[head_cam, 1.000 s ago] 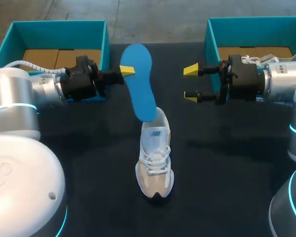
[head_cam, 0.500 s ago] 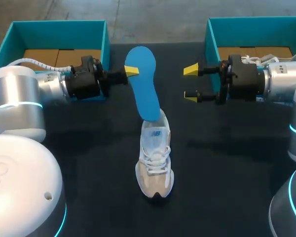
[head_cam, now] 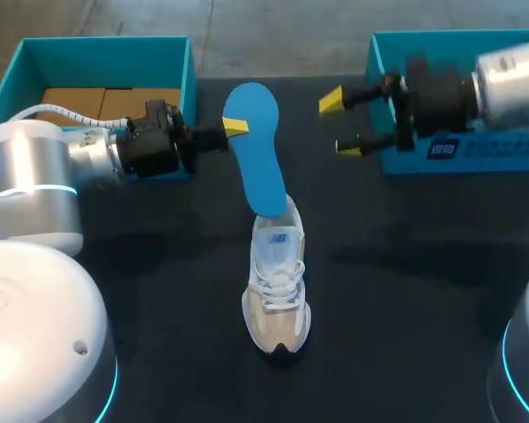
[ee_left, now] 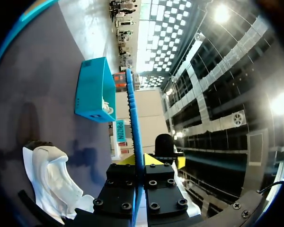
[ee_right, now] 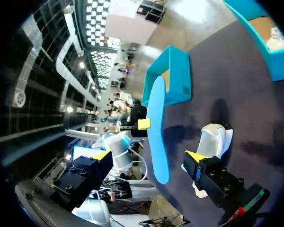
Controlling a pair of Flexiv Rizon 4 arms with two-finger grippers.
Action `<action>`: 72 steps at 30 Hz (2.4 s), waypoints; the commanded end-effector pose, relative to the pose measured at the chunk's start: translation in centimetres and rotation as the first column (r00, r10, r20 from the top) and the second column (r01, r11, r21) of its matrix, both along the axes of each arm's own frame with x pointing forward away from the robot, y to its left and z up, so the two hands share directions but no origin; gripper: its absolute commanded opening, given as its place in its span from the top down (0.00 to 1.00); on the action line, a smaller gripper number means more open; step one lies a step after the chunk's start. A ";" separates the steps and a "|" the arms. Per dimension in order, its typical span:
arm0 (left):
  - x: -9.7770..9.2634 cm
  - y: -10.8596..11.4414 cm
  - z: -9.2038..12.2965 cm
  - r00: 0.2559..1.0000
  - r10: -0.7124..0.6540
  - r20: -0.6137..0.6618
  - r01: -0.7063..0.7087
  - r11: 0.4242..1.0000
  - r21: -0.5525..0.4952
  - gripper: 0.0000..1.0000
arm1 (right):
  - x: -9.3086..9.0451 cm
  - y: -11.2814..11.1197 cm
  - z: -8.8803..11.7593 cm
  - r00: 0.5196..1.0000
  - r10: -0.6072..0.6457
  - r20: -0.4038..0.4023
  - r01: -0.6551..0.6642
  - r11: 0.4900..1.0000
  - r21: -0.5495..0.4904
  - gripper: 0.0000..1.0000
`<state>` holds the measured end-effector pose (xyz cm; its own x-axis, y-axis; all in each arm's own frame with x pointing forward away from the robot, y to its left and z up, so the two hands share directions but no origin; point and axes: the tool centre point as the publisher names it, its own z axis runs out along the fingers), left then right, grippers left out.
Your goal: Take the shoe out of the shoebox, open the shoe tongue, remove and reinsert the insole, then place the shoe into the shoebox
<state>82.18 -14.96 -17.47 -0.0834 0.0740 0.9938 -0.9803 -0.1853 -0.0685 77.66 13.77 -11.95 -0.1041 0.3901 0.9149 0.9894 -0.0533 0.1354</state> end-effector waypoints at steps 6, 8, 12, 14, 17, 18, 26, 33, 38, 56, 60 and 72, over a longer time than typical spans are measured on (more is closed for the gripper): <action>-0.1 0.0 0.0 1.000 0.000 -0.001 0.000 1.000 0.003 1.00 | 0.6 1.8 4.3 0.998 -0.003 -0.055 -0.027 0.845 -0.535 0.00; -0.1 0.0 0.0 1.000 0.000 -0.001 0.000 1.000 0.003 1.00 | 0.8 2.2 4.7 0.998 -0.005 -0.065 -0.034 0.803 -0.594 0.00; -0.1 0.0 0.0 1.000 0.000 -0.001 0.000 1.000 0.003 1.00 | 1.0 3.2 5.8 0.998 -0.016 -0.062 -0.032 0.721 -0.692 0.00; -0.1 0.0 0.0 1.000 0.000 -0.001 0.000 1.000 0.003 1.00 | 1.0 3.7 6.3 0.998 -0.018 -0.057 -0.030 0.678 -0.734 0.00; -0.1 0.0 0.0 1.000 0.000 -0.001 0.000 1.000 0.003 1.00 | 1.1 4.4 6.9 0.998 -0.026 -0.052 -0.025 0.622 -0.783 0.00; -0.1 0.0 0.0 1.000 0.000 -0.001 0.000 1.000 0.003 1.00 | 1.2 4.6 7.2 0.998 -0.028 -0.049 -0.022 0.600 -0.800 0.00; -0.1 0.0 0.0 1.000 0.000 -0.001 0.000 1.000 0.003 1.00 | 1.1 6.7 8.9 0.999 -0.032 0.002 0.015 0.424 -0.906 0.00; -0.1 0.0 0.0 1.000 0.000 -0.001 0.000 1.000 0.003 1.00 | 0.8 8.9 9.2 0.999 -0.024 0.044 0.049 0.267 -0.963 0.00; -0.1 0.0 0.0 1.000 0.000 -0.001 0.000 1.000 0.003 1.00 | 0.6 10.1 9.0 0.996 -0.035 0.085 0.090 0.179 -0.980 0.00; -0.1 0.0 0.0 1.000 0.000 -0.001 0.000 1.000 0.003 1.00 | 0.1 11.3 8.2 0.995 -0.058 0.084 0.094 0.205 -0.974 0.00; -0.1 0.0 0.0 1.000 0.000 -0.001 0.000 1.000 0.003 1.00 | 0.1 10.9 8.5 0.994 -0.065 0.089 0.102 0.250 -0.963 0.00; -0.1 0.0 0.0 1.000 0.000 -0.001 0.000 1.000 0.003 1.00 | 0.0 7.4 8.5 0.989 -0.134 0.062 0.122 0.506 -0.854 0.00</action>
